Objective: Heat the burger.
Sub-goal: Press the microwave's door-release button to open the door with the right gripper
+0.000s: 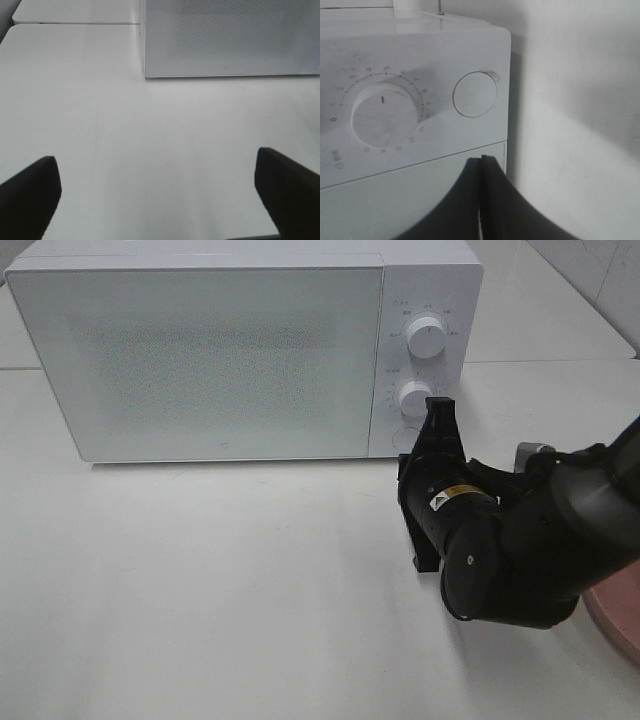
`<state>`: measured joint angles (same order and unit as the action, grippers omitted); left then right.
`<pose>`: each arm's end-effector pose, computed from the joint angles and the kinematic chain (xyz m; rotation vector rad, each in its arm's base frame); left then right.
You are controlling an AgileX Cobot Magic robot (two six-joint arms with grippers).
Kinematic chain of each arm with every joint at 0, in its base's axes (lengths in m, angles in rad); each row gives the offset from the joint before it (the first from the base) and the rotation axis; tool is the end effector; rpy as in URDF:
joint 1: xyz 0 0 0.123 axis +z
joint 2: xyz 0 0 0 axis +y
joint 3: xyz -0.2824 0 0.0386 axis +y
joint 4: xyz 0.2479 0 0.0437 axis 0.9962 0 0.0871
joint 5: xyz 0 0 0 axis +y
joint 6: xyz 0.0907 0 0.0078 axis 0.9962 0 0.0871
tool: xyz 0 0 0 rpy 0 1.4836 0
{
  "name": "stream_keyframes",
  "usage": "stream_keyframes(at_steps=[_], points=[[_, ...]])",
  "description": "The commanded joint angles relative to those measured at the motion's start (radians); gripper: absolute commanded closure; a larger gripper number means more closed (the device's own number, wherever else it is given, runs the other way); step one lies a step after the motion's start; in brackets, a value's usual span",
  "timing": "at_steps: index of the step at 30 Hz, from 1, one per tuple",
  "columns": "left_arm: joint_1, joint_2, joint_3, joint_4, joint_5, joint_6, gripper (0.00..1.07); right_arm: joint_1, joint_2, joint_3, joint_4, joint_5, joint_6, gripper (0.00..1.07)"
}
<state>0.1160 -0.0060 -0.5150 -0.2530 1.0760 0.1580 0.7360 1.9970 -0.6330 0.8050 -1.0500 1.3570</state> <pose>-0.0072 -0.0210 0.2821 0.0594 2.0145 -0.1283 0.2687 0.1667 0.1029 1.4256 1.4450 1.0655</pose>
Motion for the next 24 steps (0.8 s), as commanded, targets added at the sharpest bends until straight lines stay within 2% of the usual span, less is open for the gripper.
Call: stream_keyframes(at_steps=[1,8,14,24], points=[[-0.004,-0.023,0.000,-0.006,-0.009,-0.003,0.09,-0.021,0.016,-0.032,0.000,0.010,-0.007,1.07],[-0.004,-0.023,0.000,-0.006,-0.009,-0.003,0.09,-0.103,0.030,-0.104,-0.008,0.088,-0.071,1.07],[-0.004,-0.023,0.000,-0.006,-0.009,-0.003,0.09,-0.116,0.072,-0.155,-0.049,0.104,-0.074,1.07],[-0.004,-0.023,0.000,-0.006,-0.009,-0.002,0.09,-0.127,0.128,-0.207,-0.030,0.116,-0.073,1.07]])
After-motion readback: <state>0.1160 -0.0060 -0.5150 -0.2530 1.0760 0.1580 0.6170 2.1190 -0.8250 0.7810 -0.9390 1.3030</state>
